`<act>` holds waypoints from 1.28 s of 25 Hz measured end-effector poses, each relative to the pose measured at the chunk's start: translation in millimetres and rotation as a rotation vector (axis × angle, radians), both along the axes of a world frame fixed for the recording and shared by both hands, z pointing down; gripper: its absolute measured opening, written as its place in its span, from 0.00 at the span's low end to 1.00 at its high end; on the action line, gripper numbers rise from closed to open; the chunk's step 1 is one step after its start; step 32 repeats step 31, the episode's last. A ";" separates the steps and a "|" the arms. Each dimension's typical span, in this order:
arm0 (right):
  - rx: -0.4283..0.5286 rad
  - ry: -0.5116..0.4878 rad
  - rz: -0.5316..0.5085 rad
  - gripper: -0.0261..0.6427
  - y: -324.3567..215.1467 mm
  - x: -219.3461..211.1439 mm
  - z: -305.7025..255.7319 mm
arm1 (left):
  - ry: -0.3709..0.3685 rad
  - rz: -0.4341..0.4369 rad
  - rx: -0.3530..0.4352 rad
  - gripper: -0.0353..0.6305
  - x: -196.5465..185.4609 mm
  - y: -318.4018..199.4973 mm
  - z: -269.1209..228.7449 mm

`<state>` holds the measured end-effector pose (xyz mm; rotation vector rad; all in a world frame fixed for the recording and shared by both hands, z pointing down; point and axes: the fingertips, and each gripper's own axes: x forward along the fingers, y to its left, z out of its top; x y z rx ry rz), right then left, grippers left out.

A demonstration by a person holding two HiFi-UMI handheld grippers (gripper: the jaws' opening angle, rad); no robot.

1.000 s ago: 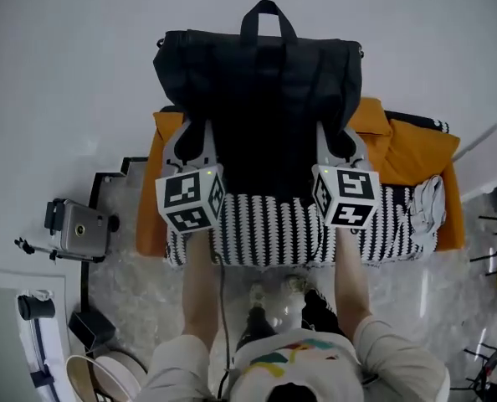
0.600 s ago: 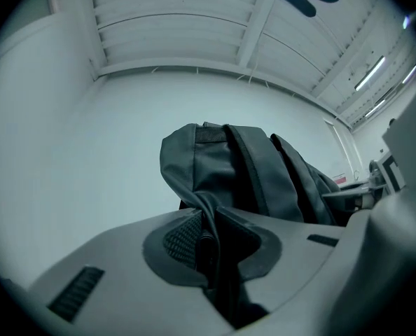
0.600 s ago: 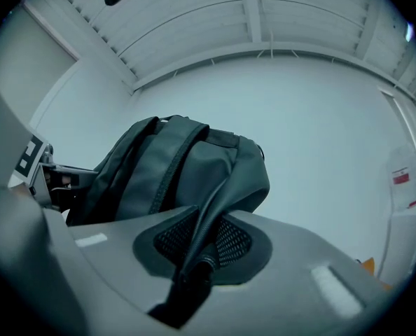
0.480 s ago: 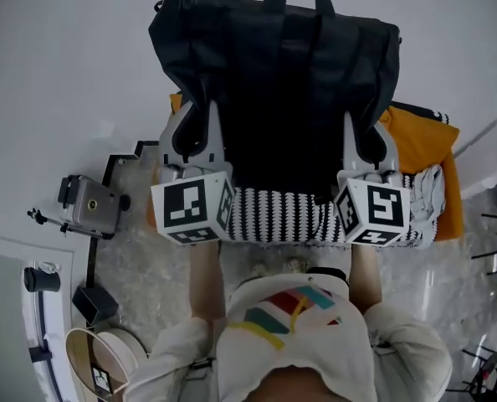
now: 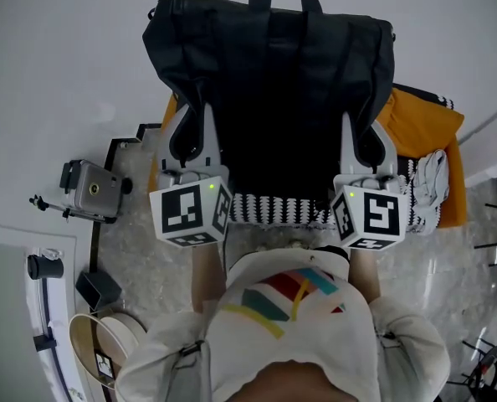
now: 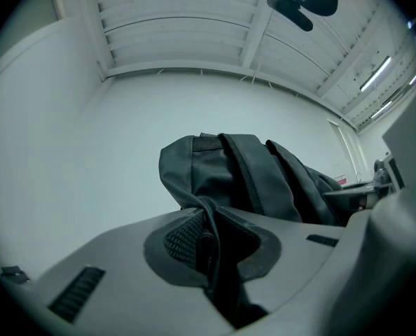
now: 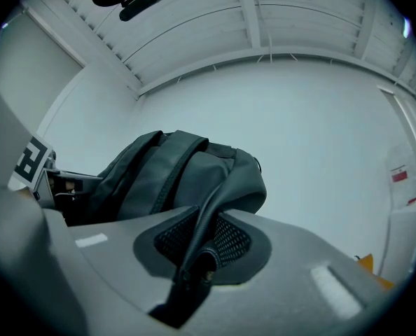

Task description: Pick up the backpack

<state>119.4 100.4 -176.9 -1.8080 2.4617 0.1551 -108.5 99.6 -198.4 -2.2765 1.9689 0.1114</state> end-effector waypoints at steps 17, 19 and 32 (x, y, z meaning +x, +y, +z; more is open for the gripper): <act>0.023 0.020 0.059 0.11 3.3 -1.6 -2.0 | -0.032 0.046 0.035 0.14 -1.0 -0.1 -2.4; 0.025 0.019 0.060 0.11 4.3 -2.1 -2.8 | -0.033 0.049 0.040 0.14 -1.4 0.7 -3.7; 0.048 0.029 0.058 0.11 7.4 -0.4 -8.0 | -0.030 0.052 0.059 0.14 -0.1 4.1 -6.6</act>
